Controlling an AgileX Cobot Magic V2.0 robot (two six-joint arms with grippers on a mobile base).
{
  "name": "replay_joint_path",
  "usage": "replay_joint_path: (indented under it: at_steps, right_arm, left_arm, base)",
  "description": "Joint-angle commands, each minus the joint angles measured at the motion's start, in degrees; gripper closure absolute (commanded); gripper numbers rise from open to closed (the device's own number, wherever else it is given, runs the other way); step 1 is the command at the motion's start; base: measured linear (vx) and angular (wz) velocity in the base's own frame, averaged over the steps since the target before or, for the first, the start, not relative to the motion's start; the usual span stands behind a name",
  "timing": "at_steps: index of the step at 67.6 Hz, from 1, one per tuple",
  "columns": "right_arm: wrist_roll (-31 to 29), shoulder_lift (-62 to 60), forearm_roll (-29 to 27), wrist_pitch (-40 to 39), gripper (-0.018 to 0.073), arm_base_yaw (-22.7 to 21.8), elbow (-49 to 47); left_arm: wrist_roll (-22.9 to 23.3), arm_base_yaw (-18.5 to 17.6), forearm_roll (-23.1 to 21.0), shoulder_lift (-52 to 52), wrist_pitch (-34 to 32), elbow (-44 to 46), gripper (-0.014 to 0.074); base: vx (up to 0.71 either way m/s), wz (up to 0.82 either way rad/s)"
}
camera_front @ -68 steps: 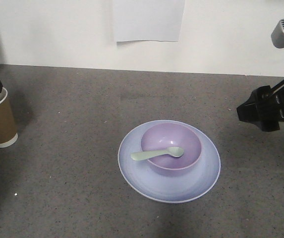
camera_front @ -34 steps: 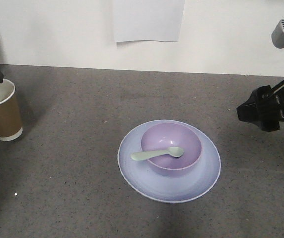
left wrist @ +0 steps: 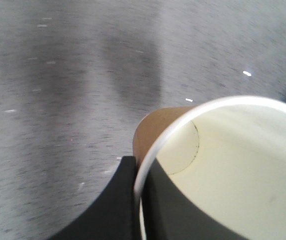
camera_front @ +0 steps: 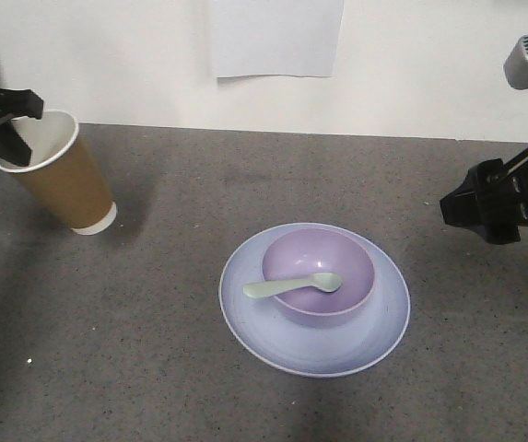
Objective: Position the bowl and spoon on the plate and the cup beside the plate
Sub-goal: 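Slide the brown paper cup toward the plate with the left gripper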
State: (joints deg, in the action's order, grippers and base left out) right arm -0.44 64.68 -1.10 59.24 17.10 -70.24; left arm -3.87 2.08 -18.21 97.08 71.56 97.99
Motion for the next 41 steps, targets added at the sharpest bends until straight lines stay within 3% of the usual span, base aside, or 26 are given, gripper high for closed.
replay_joint_path:
  at_steps: [1,17,41]
  right_arm:
    - [-0.2,-1.1,0.3,-2.9,0.0003,-0.2,-1.6]
    - [-0.2,-1.1,0.3,-2.9,0.0003,-0.2,-1.6]
    - [-0.2,-1.1,0.3,-2.9,0.0003,-0.2,-1.6]
  left_arm:
    - [-0.2,-3.7,-1.9,-2.8,-0.2,1.4,0.0604]
    - [-0.2,-10.9,-1.7,-2.5,-0.3,1.4,0.0604]
    - [0.4,-16.2,0.9,-2.5,-3.8,-4.1,0.0604]
  base:
    - [0.00,0.00]
    - [0.00,0.00]
    - [0.00,0.00]
